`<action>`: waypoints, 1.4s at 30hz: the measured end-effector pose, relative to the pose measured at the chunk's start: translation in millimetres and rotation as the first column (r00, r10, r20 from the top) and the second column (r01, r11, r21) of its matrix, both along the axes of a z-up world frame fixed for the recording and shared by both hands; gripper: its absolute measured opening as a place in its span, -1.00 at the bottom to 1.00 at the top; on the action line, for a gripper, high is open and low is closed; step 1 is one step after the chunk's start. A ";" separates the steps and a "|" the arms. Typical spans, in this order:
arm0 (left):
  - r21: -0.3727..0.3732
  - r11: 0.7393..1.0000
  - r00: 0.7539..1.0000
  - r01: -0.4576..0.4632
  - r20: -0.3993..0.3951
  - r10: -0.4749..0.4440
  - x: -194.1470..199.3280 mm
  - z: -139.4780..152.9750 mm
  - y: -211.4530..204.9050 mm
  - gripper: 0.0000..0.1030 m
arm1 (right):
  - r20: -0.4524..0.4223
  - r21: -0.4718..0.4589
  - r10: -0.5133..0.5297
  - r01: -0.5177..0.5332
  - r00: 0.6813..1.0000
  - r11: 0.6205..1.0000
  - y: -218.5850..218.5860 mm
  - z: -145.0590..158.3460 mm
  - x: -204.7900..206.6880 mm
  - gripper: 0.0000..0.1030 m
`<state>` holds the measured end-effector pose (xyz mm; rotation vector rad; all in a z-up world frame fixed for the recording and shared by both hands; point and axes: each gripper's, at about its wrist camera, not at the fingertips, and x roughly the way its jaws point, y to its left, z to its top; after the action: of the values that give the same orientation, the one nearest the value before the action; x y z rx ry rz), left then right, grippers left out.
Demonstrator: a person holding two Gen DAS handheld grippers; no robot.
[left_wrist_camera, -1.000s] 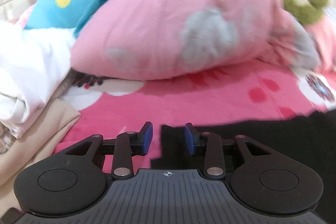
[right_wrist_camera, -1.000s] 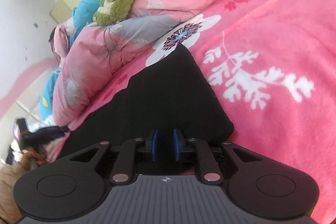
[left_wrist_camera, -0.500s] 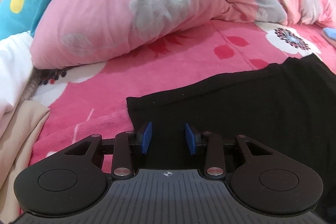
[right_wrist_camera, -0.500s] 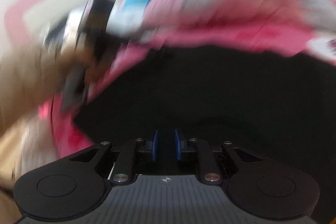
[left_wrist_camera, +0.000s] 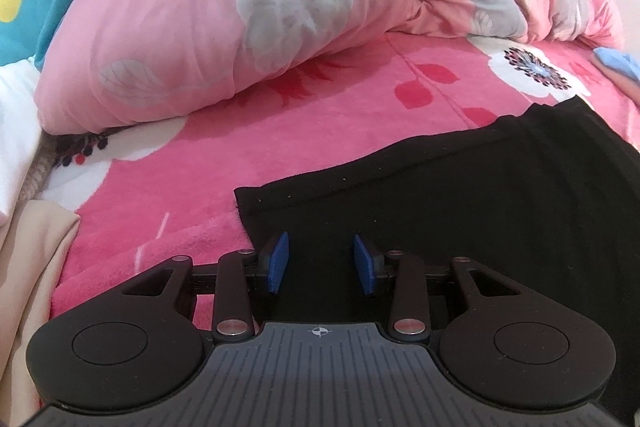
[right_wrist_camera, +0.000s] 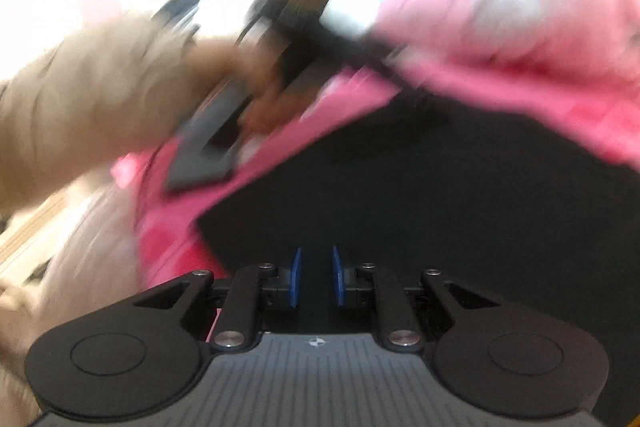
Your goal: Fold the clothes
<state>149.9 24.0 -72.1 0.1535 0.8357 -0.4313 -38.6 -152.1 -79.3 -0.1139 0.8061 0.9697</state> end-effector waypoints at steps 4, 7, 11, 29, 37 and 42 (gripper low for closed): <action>-0.003 1.000 1.000 0.004 -0.007 -0.004 1.1 0.5 0.7 -0.28 | -0.027 -0.019 0.126 -0.126 0.992 0.992 -3.1 11.6 -23.5 -0.68; -0.001 1.000 1.000 -0.001 -0.005 0.001 0.0 0.4 -0.5 -0.28 | 0.065 0.002 -0.051 0.051 0.997 0.999 -20.2 25.2 8.6 -0.67; -0.004 1.000 1.000 -0.003 -0.009 0.003 0.7 0.3 -0.4 -0.28 | 0.034 0.010 -0.175 0.175 0.984 0.984 -26.4 7.8 35.6 -0.67; 0.023 1.000 0.997 0.003 0.071 -0.005 -18.8 15.6 -32.0 -0.27 | -0.155 0.101 -0.618 0.635 0.771 0.766 -186.7 -1.3 -39.6 -0.68; -0.003 0.997 0.995 0.079 0.057 -0.078 -31.0 20.6 -66.6 -0.27 | -0.039 0.152 -0.698 0.695 0.715 0.703 -180.5 39.1 12.7 -0.65; 0.013 0.992 0.991 0.125 0.044 -0.125 -37.7 -0.1 -81.9 -0.25 | -0.131 0.104 -0.789 0.800 0.600 0.590 -216.0 6.2 43.9 -0.70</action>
<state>112.2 -57.8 -72.2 0.2249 0.7873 -0.5394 5.3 -368.1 -73.0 0.4084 0.7282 0.1541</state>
